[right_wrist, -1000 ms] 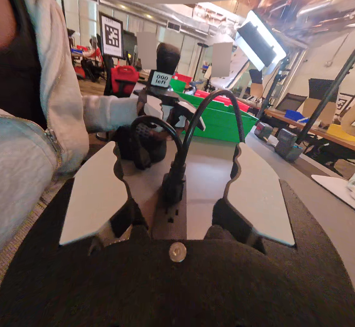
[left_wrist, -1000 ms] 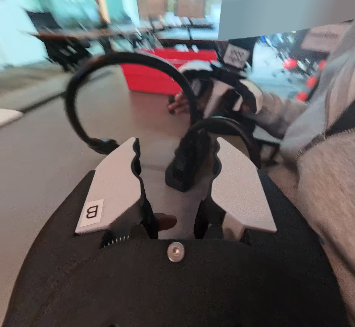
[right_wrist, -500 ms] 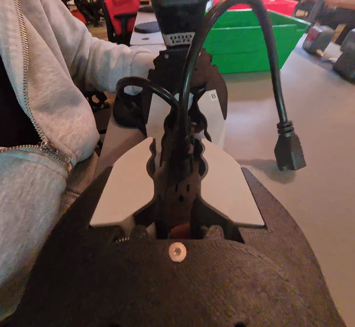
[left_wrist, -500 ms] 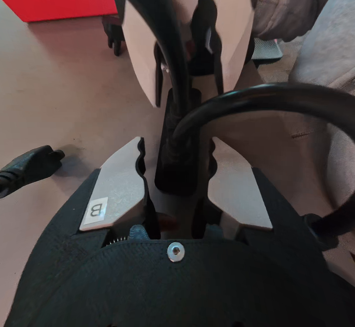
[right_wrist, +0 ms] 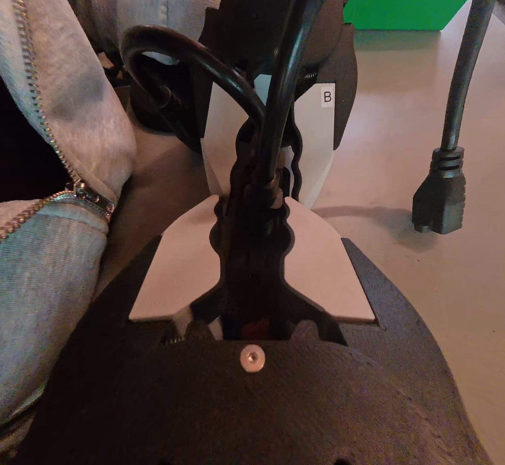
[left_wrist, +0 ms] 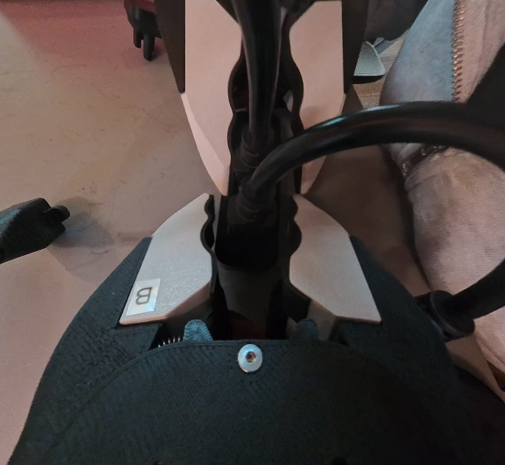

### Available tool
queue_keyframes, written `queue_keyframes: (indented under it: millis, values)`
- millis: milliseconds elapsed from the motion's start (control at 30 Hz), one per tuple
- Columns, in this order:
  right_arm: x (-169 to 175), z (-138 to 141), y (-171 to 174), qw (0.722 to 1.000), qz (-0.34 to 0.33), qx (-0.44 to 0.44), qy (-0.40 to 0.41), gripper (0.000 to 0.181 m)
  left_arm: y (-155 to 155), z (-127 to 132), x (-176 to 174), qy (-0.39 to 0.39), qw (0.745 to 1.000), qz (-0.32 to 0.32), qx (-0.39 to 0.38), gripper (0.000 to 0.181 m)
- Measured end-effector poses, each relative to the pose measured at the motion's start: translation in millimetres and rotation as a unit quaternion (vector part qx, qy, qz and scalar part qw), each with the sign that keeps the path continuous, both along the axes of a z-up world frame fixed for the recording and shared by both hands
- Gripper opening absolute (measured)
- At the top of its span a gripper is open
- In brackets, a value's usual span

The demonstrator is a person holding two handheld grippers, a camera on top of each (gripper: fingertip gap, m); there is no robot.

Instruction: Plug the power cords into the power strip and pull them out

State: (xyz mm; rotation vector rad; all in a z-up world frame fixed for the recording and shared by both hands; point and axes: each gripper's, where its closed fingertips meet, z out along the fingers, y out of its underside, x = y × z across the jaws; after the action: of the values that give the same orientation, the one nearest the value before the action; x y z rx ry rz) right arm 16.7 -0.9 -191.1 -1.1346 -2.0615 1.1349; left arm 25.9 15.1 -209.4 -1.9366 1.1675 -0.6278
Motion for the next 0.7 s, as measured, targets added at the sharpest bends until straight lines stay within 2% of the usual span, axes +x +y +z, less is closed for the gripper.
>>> queue_keyframes:
  millis: [67,167,267,333,400,467,700]
  values:
    - [0,8,2,0.999,-0.001,-0.028,0.018,0.034,-2,-3,-1,0.004,1.0,-0.005,-0.015,0.059]
    - [1,13,4,0.998,-0.005,-0.056,0.024,0.03,-2,-5,-1,0.01,1.0,-0.008,-0.018,0.059]
    - [0,7,7,0.999,-0.017,-0.02,0.019,0.032,1,-4,-2,0.013,1.0,0.001,-0.005,0.056]
    - [-1,0,12,0.999,-0.026,0.038,0.021,0.041,3,-4,-1,0.018,1.0,0.003,0.005,0.055]
    - [2,-4,10,0.998,-0.012,0.066,0.018,0.035,1,-7,0,0.032,0.999,-0.004,0.006,0.052]
    - [3,-6,7,0.998,-0.004,0.065,0.014,0.028,4,-9,0,0.044,0.999,0.0,0.022,0.048]
    - [2,-6,8,0.999,-0.006,0.033,-0.006,0.026,5,-9,-1,0.045,0.999,0.005,0.018,0.044]
